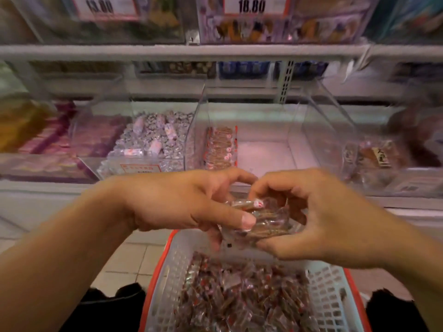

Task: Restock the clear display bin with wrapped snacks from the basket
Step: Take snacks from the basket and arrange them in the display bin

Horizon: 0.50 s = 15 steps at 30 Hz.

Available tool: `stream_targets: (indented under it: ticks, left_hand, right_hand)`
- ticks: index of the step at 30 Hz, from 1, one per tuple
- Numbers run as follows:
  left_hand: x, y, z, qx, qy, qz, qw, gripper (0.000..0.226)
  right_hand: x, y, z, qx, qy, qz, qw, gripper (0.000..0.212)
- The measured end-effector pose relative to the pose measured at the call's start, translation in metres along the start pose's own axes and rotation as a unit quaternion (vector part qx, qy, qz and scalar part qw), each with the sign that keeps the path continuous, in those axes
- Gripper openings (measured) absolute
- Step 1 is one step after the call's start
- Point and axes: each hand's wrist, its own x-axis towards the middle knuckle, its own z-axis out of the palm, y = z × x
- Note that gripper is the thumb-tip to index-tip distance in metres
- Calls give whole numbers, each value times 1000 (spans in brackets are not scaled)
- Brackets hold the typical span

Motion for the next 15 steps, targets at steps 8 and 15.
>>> stream_targets:
  ticks: [8, 15]
  left_hand:
    - [5, 6, -74, 438, 493, 126, 741, 26]
    - [9, -8, -85, 467, 475, 144, 732, 36]
  right_hand:
    - [88, 26, -72, -37, 116, 85, 989, 21]
    - [133, 53, -33, -68, -90, 106, 988, 26]
